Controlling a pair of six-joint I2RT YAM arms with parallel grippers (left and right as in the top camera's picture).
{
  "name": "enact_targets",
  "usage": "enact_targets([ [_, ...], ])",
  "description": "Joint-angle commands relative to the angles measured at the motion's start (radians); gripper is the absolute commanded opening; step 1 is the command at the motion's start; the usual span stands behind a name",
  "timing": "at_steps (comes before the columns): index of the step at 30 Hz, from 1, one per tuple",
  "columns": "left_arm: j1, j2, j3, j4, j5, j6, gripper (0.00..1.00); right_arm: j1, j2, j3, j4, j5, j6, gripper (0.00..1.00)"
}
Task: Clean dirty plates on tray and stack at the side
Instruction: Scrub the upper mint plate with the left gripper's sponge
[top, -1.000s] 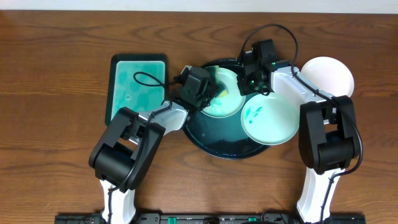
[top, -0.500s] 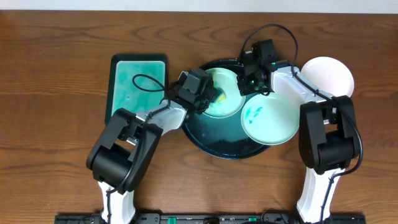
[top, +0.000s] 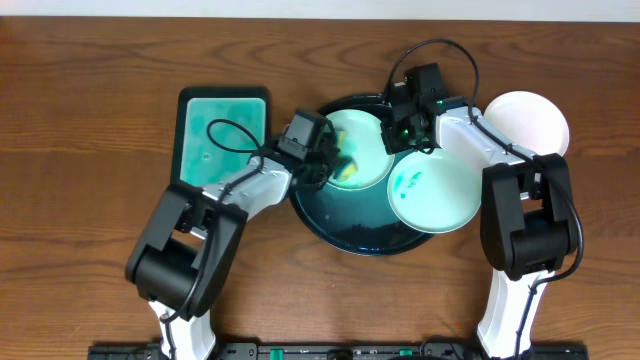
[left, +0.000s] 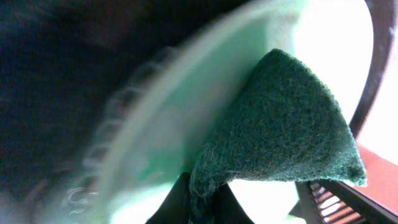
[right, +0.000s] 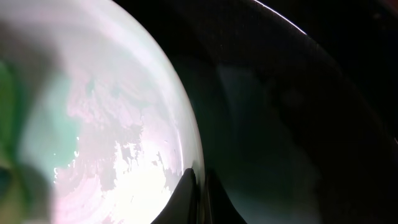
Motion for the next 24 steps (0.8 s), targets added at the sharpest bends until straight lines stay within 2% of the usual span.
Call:
enact_targets([
  [1,0.055,0.018,-0.024,-0.064,-0.14,0.074,0.07,0.008,0.021,-0.011,-0.016,0.023,-0.006,0.01],
  [7,0.1,0.018,0.01,-0.062,-0.154,0.201,0.07,0.008,0.021,-0.011,-0.017,0.023,-0.006,0.01],
  [12,0.087,-0.002,0.055,-0.049,-0.14,0.214,0.07,0.008,0.021,-0.011,-0.017,0.023,-0.006,0.01],
  [17,0.031,-0.008,0.056,0.081,-0.077,0.311,0.07,0.008,0.021,-0.011,-0.014,0.023,-0.006,0.01],
  [20,-0.018,-0.007,0.056,0.111,-0.123,0.43,0.07,0.008,0.021,-0.011,-0.014,0.023,-0.006,0.01],
  [24,-0.081,-0.007,0.056,0.108,-0.296,0.596,0.07,0.008,0.021,-0.011,-0.014,0.023,-0.006,0.01],
])
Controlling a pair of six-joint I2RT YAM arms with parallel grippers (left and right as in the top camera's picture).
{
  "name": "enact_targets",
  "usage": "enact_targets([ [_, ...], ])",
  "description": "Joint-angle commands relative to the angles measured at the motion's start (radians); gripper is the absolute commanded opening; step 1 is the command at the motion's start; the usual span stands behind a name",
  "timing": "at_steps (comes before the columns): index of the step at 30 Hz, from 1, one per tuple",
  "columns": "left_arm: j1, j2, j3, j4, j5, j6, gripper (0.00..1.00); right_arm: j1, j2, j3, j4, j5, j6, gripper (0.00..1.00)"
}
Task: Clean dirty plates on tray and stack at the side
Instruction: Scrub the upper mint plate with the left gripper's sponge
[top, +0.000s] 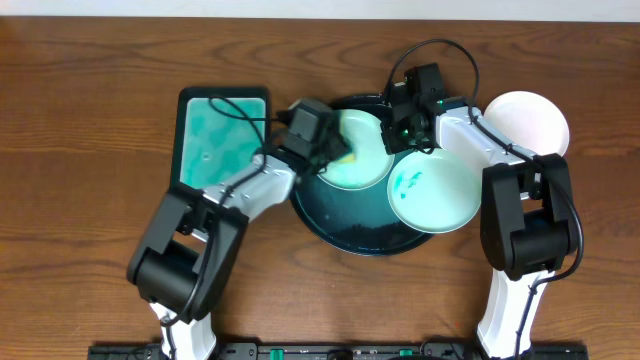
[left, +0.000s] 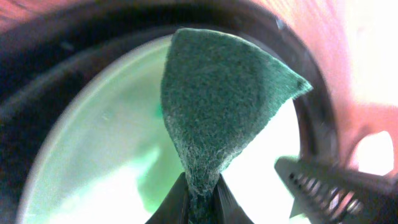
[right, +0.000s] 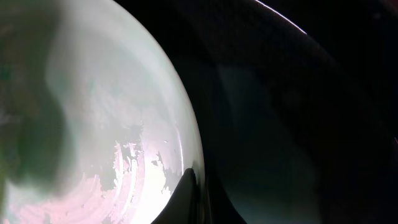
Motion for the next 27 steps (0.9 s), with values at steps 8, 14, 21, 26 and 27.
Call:
enact_targets([
  [8,-0.067,0.021,0.019,-0.03,-0.352,0.382,0.07,0.008,0.021,-0.011,-0.013,0.024,-0.006,0.01],
  [14,-0.071,0.059,0.019,-0.044,-0.352,0.391,0.07,0.008,0.021,-0.011,-0.014,0.024,-0.006,0.01],
  [21,-0.075,0.04,0.019,-0.104,-0.233,0.394,0.07,0.008,0.021,-0.011,-0.014,0.024,-0.006,0.01],
  [26,-0.076,0.011,0.019,-0.118,-0.025,0.304,0.07,0.008,0.021,-0.011,-0.014,0.024,-0.006,0.01],
  [27,-0.076,0.01,0.02,-0.117,0.008,0.265,0.07,0.008,0.021,-0.011,-0.014,0.024,-0.006,0.01],
])
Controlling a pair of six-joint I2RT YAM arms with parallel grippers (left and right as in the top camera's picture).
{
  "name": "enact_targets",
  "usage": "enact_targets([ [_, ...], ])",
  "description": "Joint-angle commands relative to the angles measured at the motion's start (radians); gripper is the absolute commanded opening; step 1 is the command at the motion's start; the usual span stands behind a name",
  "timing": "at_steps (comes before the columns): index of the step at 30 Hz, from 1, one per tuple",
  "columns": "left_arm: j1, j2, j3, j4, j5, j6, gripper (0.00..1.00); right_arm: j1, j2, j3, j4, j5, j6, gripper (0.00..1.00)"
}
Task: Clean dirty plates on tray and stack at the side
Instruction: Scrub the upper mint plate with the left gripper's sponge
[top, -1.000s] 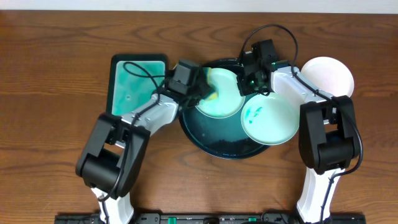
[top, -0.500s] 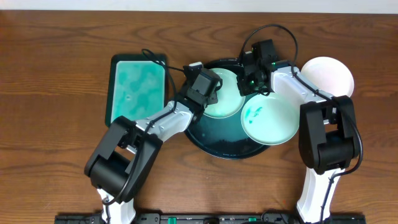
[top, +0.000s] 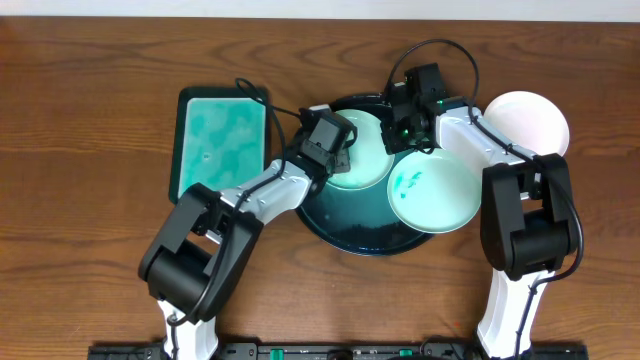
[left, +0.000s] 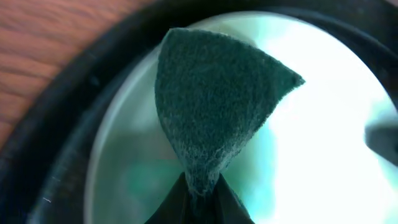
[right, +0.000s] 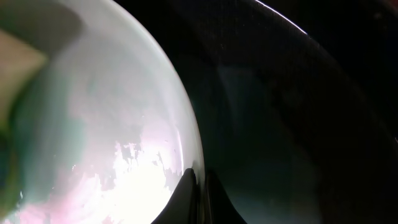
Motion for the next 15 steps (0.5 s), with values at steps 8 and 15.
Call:
enact_targets([
  [8,-0.01,-0.015,0.001,-0.002,0.229,-0.193,0.07,0.007,0.021,-0.011,-0.014,0.025,-0.006,0.01],
  [15,-0.009,-0.015,0.001,-0.068,-0.186,-0.003,0.07,0.007,0.021,-0.011,-0.018,0.025,-0.006,0.01],
])
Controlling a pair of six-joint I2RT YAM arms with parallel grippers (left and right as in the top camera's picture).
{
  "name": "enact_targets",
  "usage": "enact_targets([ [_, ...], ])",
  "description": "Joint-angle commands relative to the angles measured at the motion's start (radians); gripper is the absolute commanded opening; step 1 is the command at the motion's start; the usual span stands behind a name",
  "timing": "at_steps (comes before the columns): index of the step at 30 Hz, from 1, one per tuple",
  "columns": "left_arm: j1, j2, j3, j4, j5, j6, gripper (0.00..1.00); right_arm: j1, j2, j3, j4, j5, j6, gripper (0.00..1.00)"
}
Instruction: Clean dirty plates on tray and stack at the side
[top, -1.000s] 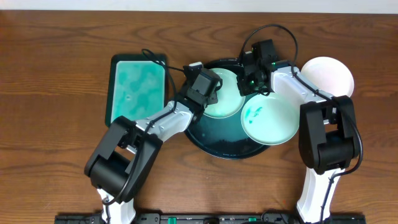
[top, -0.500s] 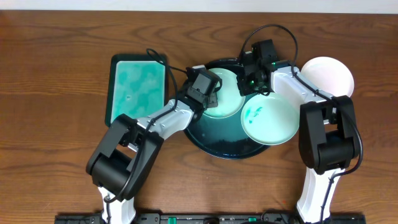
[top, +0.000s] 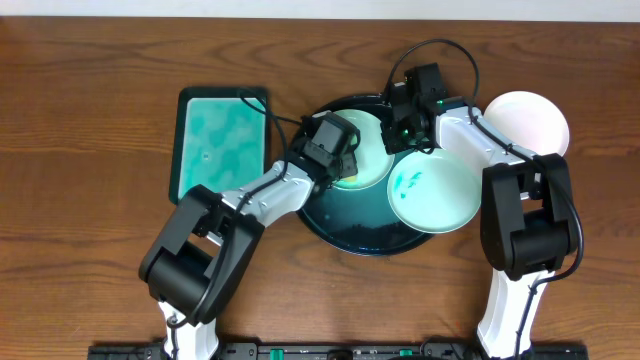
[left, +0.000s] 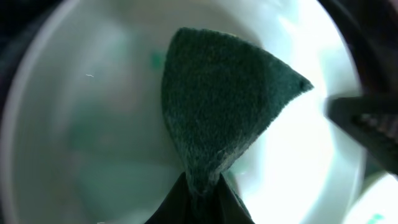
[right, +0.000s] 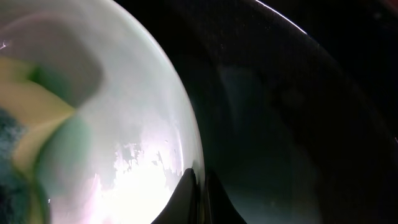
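A dark round tray (top: 360, 232) holds two pale green plates. The left plate (top: 368, 160) lies in the tray's upper part; the right plate (top: 437, 192), smeared with green, overlaps the tray's right rim. My left gripper (left: 200, 190) is shut on a folded green scouring sponge (left: 224, 118) pressed over the left plate (left: 81, 124). My right gripper (right: 200, 180) is shut on that plate's rim (right: 186, 130), holding it at its right edge (top: 398, 135). A clean white plate (top: 530, 120) sits on the table at the right.
A rectangular dark tray (top: 222, 140) with green-tinted liquid lies left of the round tray. Cables loop above both wrists. Brown wooden table (top: 90, 240) all around.
My left gripper with the sponge has shifted a little across the left plate, toward its lower left. The right gripper still pinches the plate's rim.
The right gripper stayed shut on the left plate's rim at every moment. The left gripper, shut on the sponge throughout, stood at the plate's lower left, then its upper left edge, then nearer its middle, and now lower over it again.
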Motion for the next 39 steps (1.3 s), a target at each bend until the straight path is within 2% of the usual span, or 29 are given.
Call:
enact_targets([
  [1,0.006,-0.011,0.001,-0.04,-0.298,0.159,0.07,0.007,0.021,-0.011,-0.017,0.024,-0.006,0.01],
  [4,0.006,-0.011,0.002,-0.036,-0.38,0.251,0.07,0.007,0.021,-0.011,-0.017,0.024,-0.006,0.01],
  [8,0.006,-0.014,0.023,-0.019,-0.394,0.274,0.07,0.007,0.021,-0.011,-0.018,0.024,-0.006,0.01],
  [14,0.007,-0.084,0.066,-0.011,-0.189,0.247,0.07,0.007,0.021,-0.011,-0.008,0.024,-0.006,0.01],
  [19,0.054,-0.191,0.067,-0.031,-0.181,0.229,0.07,0.007,0.019,-0.007,0.022,0.024,-0.006,0.01],
  [23,0.153,-0.288,0.067,-0.115,-0.181,0.225,0.07,0.009,0.006,-0.005,0.037,0.024,-0.01,0.01],
  [28,0.302,-0.327,0.067,-0.262,-0.18,0.224,0.07,0.016,-0.042,-0.005,0.073,0.048,-0.036,0.01],
  [34,0.397,-0.323,0.067,-0.41,-0.174,0.187,0.07,0.047,-0.133,-0.005,0.077,0.223,-0.084,0.01],
  [39,0.432,-0.323,0.067,-0.443,-0.174,0.188,0.07,0.09,-0.216,-0.005,0.077,0.381,-0.186,0.01],
])
